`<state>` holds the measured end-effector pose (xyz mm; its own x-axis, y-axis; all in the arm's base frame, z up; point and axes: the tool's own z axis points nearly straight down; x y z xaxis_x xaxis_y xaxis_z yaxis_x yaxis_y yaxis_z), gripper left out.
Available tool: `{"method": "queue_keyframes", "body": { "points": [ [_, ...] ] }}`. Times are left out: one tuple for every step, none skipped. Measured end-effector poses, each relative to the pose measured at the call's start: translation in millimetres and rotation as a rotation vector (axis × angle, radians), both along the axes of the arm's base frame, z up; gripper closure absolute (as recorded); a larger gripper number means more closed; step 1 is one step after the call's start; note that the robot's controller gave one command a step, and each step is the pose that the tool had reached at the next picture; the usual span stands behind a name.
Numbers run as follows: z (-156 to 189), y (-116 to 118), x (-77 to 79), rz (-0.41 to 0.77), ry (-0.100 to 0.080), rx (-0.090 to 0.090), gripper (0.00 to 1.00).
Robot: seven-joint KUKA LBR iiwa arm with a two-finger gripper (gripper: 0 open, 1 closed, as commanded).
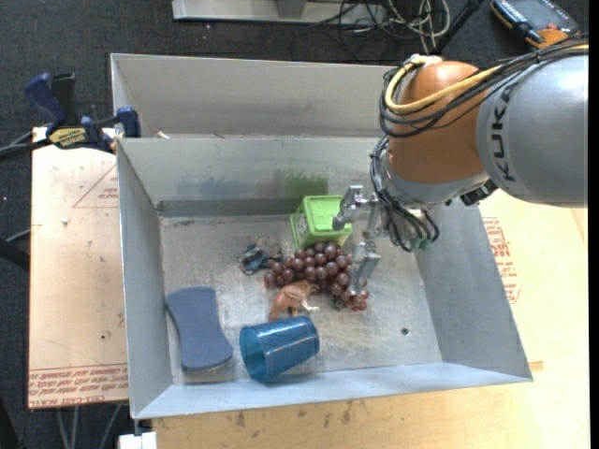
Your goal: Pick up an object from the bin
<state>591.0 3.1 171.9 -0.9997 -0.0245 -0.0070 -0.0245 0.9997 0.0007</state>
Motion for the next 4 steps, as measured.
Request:
{"method": "queue_keyframes", "body": {
  "points": [
    [4, -1, 4.4, 0.044, 0.021, 0.001, 0.00],
    [9, 3, 3.8, 0.080, -0.011, -0.002, 0.00],
    [-86, 2, -16.5, 0.520, -0.033, -0.004, 1.00],
    [-86, 2, -16.5, 0.520, -0.033, -0.004, 1.00]
  ]
}}
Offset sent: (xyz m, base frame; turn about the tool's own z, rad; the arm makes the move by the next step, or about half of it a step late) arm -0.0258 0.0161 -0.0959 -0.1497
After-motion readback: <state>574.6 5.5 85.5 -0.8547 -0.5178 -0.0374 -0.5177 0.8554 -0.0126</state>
